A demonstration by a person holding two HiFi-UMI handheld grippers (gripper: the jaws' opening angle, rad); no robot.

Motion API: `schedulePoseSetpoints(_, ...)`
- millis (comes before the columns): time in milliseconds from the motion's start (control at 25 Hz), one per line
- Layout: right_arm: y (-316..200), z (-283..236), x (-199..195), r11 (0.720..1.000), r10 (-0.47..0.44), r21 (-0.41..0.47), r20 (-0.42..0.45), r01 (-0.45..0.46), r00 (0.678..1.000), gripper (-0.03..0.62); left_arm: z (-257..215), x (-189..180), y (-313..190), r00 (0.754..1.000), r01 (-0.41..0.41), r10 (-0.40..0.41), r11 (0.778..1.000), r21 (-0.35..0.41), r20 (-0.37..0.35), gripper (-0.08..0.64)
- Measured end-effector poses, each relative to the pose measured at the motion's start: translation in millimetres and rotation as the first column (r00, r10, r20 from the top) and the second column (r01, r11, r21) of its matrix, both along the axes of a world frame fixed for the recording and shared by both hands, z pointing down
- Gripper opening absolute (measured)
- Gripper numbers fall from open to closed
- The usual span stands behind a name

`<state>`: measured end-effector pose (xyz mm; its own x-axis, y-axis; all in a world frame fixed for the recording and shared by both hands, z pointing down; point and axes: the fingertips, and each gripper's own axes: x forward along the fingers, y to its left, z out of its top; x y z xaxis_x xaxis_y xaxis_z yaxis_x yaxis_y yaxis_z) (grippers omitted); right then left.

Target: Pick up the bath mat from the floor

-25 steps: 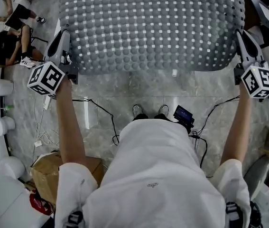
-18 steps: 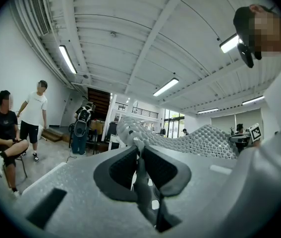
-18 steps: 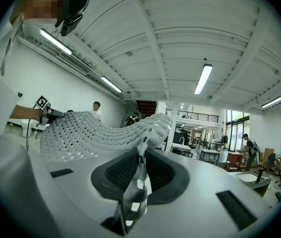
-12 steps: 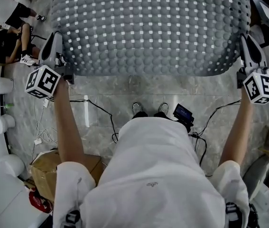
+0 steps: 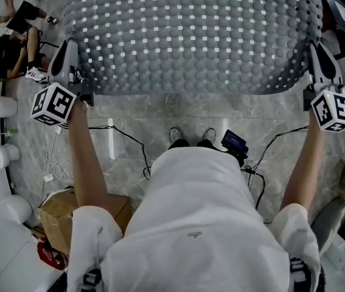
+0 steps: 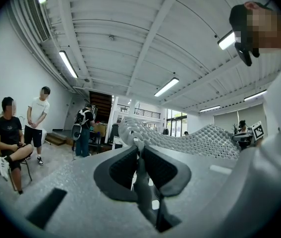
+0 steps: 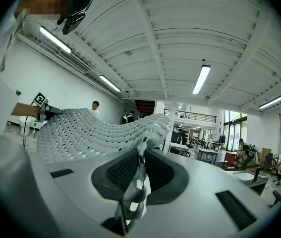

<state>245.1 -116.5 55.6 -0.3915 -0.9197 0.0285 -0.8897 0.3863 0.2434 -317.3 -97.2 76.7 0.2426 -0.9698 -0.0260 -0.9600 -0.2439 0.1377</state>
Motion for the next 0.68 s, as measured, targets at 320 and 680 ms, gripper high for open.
schedulePoseSetpoints(320,2.2,-4.0,-5.0,1.0,-0.01,-0.018,0.027,0.011,1.0,0.048,-3.6,-6.6,0.3,1.0,-0.007,0.007,1.0,-0.012,0.001,0.054)
schedulePoseSetpoints(680,10.7,26.4,14.7,1.0,0.003,-0.026,0.037,-0.002,0.999,0.048,27.3,14.7,3.3,1.0,-0.022,0.022,0.999,-0.026,0.013,0.055)
